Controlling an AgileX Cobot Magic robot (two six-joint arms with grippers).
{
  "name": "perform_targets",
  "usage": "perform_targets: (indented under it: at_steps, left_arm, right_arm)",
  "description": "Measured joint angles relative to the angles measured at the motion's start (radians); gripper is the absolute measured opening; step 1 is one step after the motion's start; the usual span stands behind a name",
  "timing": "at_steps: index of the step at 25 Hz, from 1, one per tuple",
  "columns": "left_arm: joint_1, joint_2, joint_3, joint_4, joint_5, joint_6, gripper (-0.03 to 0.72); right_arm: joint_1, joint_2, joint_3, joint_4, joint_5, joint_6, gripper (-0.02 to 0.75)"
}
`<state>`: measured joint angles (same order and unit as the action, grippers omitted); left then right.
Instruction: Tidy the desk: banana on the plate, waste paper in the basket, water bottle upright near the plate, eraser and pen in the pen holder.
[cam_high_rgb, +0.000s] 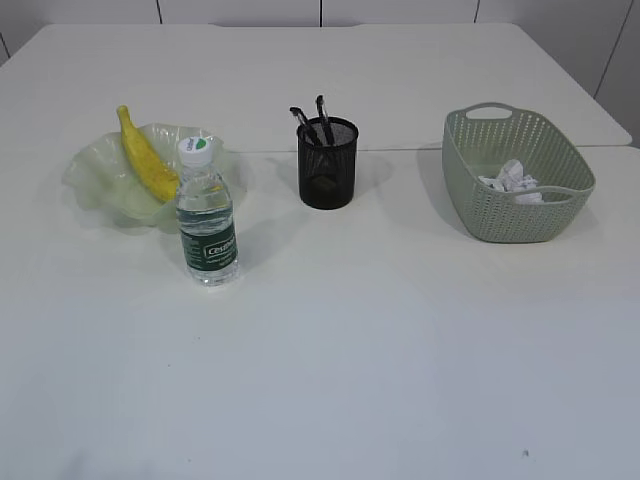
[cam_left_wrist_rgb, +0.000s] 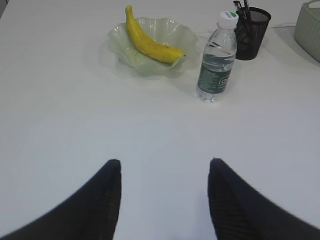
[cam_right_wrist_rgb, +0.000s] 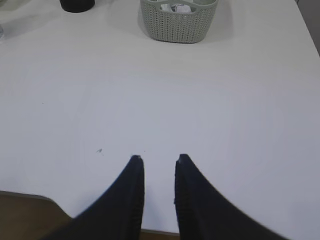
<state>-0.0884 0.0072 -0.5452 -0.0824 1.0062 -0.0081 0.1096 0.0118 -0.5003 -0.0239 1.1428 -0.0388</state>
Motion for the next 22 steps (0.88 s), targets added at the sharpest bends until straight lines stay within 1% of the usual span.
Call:
perform_targets:
  at_steps: [13, 22]
  left_arm:
    - [0.000, -0.002, 0.011, -0.013, -0.012, 0.000, 0.388]
    - [0.000, -0.002, 0.011, -0.015, 0.056, 0.000, 0.388]
  right_arm:
    - [0.000, 0.000, 0.000, -0.006, 0.000, 0.000, 0.169]
    - [0.000, 0.000, 0.000, -0.044, 0.000, 0.000, 0.169]
